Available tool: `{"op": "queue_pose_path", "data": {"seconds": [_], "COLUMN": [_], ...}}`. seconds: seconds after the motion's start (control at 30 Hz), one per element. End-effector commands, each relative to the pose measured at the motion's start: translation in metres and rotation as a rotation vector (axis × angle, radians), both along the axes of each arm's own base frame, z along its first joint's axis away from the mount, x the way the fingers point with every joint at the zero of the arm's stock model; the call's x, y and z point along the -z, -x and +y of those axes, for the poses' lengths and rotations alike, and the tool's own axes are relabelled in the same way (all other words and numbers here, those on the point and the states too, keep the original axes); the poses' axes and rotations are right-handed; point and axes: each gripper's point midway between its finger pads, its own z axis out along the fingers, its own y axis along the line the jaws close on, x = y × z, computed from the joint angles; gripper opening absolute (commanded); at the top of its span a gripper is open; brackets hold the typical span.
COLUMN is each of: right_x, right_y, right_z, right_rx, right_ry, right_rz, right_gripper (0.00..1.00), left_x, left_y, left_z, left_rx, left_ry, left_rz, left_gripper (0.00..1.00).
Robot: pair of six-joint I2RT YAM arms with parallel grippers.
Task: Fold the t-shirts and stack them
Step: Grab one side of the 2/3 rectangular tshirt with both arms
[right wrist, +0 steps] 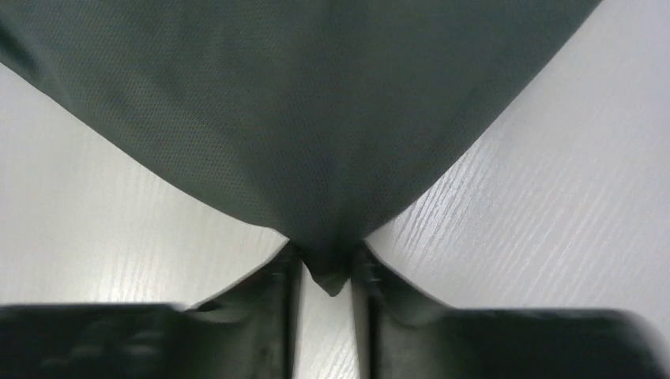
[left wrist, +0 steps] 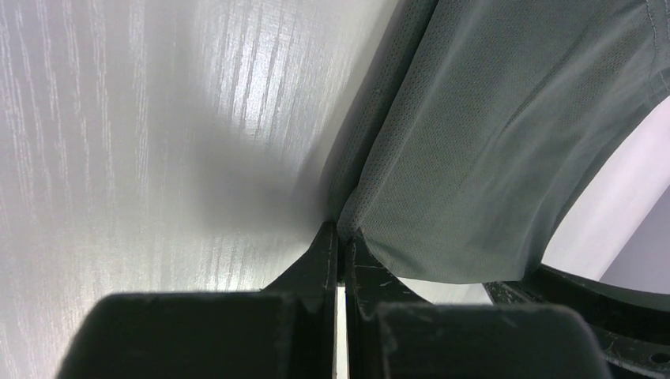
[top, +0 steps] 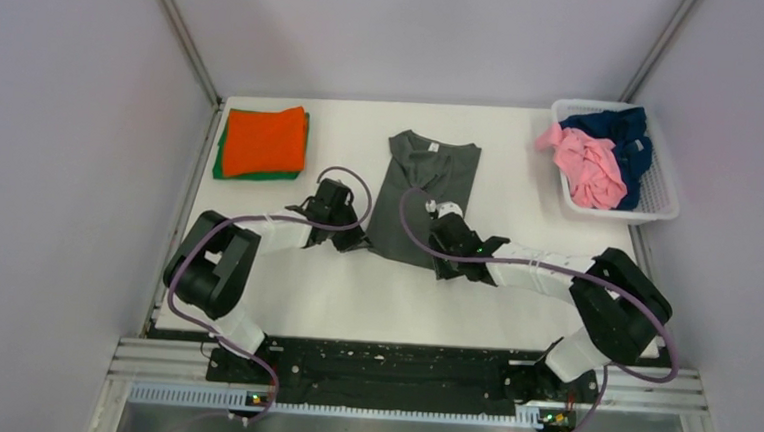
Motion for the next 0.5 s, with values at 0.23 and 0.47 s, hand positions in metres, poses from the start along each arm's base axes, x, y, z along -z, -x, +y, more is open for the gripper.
{"op": "queue_pose_path", "data": {"seconds": [0.23,0.47], "right_x": [-0.018,-0.098], "right_y": [0.067,0.162], "right_z": [0.028,0.064], "right_rx": [-0.176,-0.49], "right_ry": [-0.065,-0.498], "right_rz": [0.091,0.308], "right_gripper": [0.0,0.0], "left_x": [-0.024,-0.08], "left_y": [0.045,0.102], "left_z": [0.038,0.086], "left_rx": [-0.055,-0.165], "left_ry": [-0.066,-0.059], "left_rz": [-0.03,-0.195], "left_gripper": [0.0,0.0]}}
